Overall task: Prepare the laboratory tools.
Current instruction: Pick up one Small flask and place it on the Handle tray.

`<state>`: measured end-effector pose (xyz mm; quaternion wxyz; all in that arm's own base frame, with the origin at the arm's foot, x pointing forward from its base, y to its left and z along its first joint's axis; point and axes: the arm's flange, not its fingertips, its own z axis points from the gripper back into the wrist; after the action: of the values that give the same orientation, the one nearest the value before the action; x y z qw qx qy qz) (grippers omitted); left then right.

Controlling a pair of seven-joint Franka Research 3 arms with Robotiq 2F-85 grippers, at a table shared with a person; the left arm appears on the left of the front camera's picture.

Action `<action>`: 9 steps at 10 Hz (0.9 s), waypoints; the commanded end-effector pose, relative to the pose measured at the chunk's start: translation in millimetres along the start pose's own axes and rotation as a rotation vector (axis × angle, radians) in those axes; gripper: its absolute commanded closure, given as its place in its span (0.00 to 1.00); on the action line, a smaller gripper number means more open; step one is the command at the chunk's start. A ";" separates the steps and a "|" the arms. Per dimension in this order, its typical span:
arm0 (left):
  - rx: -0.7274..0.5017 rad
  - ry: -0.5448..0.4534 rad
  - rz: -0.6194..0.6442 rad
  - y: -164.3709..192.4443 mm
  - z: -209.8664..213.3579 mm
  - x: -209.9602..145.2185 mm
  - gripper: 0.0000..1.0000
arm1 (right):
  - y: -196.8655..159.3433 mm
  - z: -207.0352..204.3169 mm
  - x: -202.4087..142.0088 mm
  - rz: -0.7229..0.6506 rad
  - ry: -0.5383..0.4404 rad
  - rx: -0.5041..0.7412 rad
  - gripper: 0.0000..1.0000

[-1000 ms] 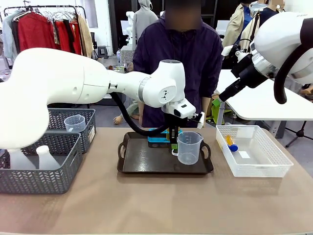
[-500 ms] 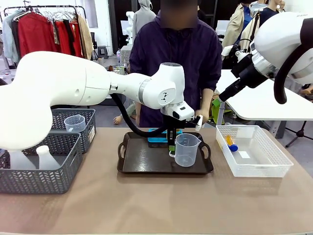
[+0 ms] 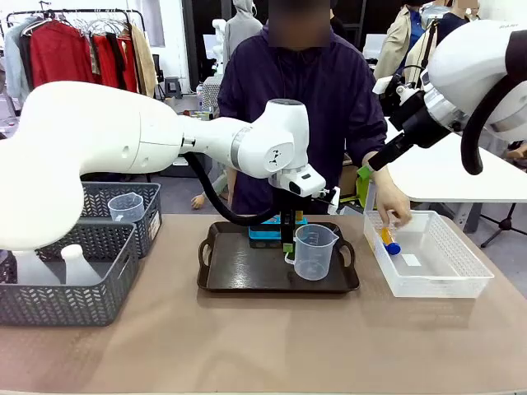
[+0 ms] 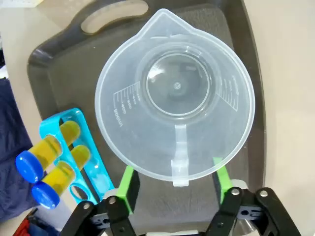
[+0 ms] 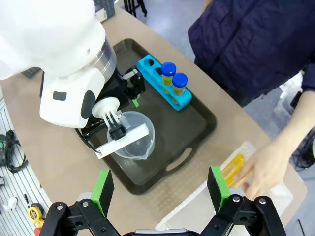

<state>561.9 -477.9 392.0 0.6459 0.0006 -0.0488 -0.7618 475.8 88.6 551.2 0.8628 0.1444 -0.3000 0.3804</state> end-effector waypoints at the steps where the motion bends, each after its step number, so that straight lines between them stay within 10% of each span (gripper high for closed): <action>1: 0.022 0.006 0.018 -9.2 8.6 -8.4 0.00 | -0.5 0.8 -0.5 -0.003 -0.004 0.005 0.00; 9: 0.094 -0.017 0.189 -64.8 90.1 -65.2 0.00 | -0.5 0.8 -0.5 -0.003 -0.004 0.005 0.00</action>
<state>527.5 -419.3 466.5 0.6972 0.0219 -0.0874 -0.7112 475.8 88.6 551.1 0.8628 0.1443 -0.3000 0.3804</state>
